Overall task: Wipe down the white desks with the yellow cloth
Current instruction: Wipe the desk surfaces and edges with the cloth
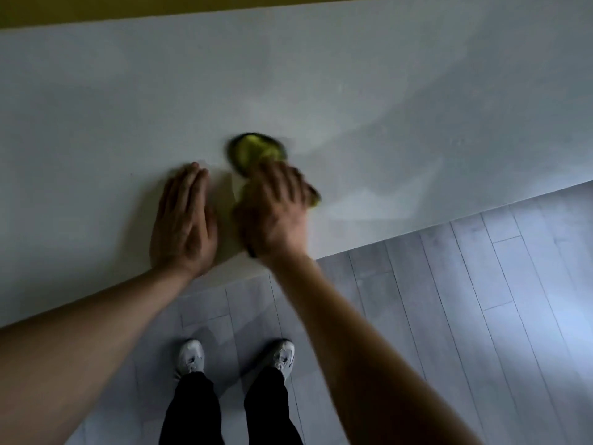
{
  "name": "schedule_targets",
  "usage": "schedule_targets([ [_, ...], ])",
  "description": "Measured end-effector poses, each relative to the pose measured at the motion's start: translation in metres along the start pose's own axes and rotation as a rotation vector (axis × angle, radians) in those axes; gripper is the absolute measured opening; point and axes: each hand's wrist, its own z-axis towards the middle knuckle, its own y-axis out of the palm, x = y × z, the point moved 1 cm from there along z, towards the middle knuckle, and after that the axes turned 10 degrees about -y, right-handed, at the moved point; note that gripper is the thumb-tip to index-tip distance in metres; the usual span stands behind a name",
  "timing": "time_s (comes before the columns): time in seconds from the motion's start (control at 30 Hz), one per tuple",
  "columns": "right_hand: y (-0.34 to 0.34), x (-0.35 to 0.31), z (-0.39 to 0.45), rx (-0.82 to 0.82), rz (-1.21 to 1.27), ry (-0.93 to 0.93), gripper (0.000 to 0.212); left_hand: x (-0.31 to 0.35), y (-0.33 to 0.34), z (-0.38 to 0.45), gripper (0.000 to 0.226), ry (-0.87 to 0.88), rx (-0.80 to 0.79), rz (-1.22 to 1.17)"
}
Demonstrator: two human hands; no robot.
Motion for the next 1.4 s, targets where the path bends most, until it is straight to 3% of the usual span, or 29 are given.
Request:
schedule_targets([
  [0.07,0.016,-0.022,0.009,-0.046,0.025,-0.156,0.057,-0.004,0.000,0.000,0.056,-0.013,-0.009,-0.016],
  [0.17,0.010,-0.003,0.016,-0.069,0.022,-0.210,0.053,-0.004,0.001,0.001,0.057,-0.026,0.001,0.001],
  [0.43,-0.074,0.164,0.025,0.056,-0.125,0.286,0.047,-0.002,0.004,0.003,0.061,-0.049,-0.001,0.033],
  [0.57,-0.078,0.174,0.033,0.138,-0.125,0.390,0.056,-0.001,0.006,0.003,0.061,-0.057,-0.003,0.032],
  [0.67,-0.057,0.133,0.042,0.079,-0.162,0.272,0.055,-0.001,0.005,0.003,0.060,-0.051,0.003,0.033],
  [0.83,0.001,0.020,0.055,0.067,0.004,-0.194,0.033,-0.002,0.003,0.002,0.055,-0.033,0.020,0.061],
  [1.03,-0.010,0.059,0.062,0.072,-0.003,-0.317,0.035,-0.001,0.001,0.004,0.057,-0.033,-0.002,0.063],
  [1.1,-0.027,0.101,0.065,0.075,-0.076,-0.221,0.042,0.001,0.000,0.004,0.058,-0.038,-0.009,0.061],
  [1.23,-0.067,0.193,0.074,0.057,-0.200,0.236,0.051,0.003,0.001,0.003,0.060,-0.064,-0.032,0.074],
  [1.33,-0.073,0.203,0.079,0.115,-0.200,0.425,0.050,0.003,0.001,0.004,0.060,-0.064,-0.034,0.086],
  [1.4,-0.064,0.177,0.082,0.085,-0.214,0.441,0.051,0.002,0.002,0.003,0.060,-0.061,-0.036,0.087],
])
